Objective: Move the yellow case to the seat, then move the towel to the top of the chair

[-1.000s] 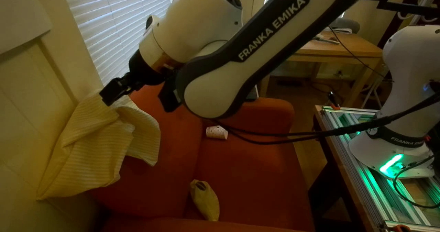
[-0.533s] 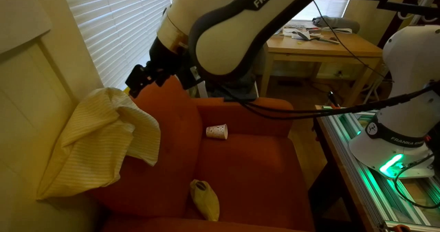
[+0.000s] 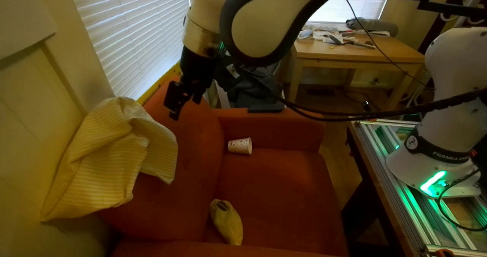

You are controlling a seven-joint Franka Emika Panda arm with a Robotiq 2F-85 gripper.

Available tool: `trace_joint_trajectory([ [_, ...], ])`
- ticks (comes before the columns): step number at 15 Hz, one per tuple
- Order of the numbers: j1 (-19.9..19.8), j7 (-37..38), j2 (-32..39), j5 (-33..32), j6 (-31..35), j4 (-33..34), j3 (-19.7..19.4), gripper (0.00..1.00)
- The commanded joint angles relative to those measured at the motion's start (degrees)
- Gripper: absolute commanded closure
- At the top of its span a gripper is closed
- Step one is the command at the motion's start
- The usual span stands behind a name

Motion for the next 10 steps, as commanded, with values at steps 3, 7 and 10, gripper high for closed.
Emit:
trace_joint_trajectory([
  [3, -18.57, 4.18, -4.57, -11.12, -5.66, -1.35, 18.98, 0.00],
  [7, -25.23, 3.97, -3.10, -11.25, -4.33, -0.04, 25.62, 0.00],
  [10, -25.56, 3.92, -3.10, -11.21, -4.34, -0.06, 26.00, 0.00],
])
